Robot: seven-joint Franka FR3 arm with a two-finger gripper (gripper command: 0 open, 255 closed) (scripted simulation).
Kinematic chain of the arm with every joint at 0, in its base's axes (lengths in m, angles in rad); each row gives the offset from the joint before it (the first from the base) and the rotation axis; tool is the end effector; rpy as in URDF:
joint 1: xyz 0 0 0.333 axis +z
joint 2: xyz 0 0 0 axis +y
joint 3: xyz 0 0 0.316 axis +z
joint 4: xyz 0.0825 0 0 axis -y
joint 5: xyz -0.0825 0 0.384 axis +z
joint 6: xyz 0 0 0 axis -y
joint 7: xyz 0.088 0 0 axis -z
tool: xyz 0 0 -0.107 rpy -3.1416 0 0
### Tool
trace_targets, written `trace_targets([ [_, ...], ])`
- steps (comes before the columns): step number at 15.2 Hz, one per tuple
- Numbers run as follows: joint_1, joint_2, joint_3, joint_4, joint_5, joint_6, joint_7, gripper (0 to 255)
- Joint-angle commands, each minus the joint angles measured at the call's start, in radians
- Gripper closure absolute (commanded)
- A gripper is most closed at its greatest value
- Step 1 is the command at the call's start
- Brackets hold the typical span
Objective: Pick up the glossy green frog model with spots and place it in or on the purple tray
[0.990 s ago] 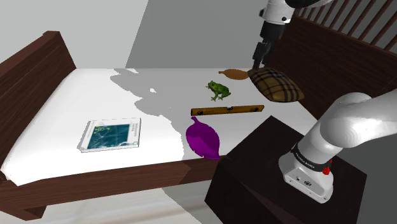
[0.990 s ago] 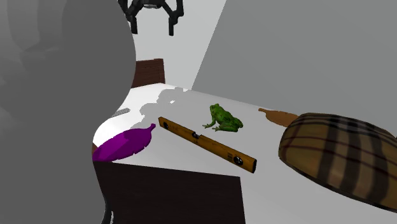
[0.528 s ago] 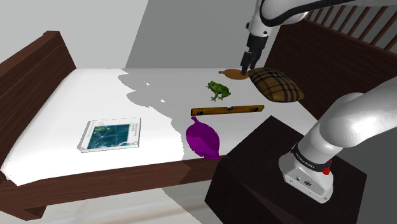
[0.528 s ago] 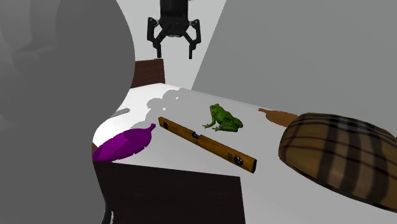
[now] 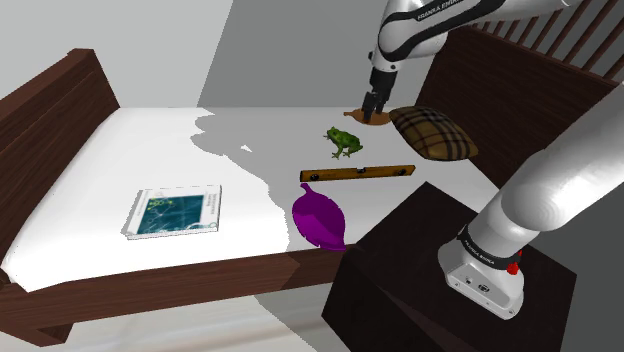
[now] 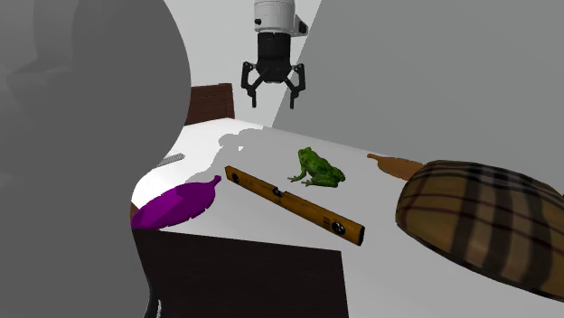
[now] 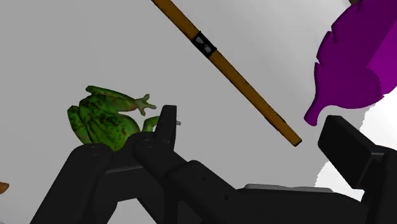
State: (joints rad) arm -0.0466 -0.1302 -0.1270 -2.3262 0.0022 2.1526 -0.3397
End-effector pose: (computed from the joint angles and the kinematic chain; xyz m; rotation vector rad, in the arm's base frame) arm 0.4764 -0.0839 0.3880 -3.1014 -0.2584 0.0597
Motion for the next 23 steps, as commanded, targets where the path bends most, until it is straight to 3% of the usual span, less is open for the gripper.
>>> trace_targets([
  [1, -0.003, 0.083, -0.009, 0.045, 0.009, 0.039, -0.027, 0],
  [13, -0.057, 0.554, -0.013, 0.411, 0.084, 0.151, -0.172, 0],
  [23, -0.122, 0.975, 0.014, 0.903, 0.107, 0.091, -0.236, 0],
])
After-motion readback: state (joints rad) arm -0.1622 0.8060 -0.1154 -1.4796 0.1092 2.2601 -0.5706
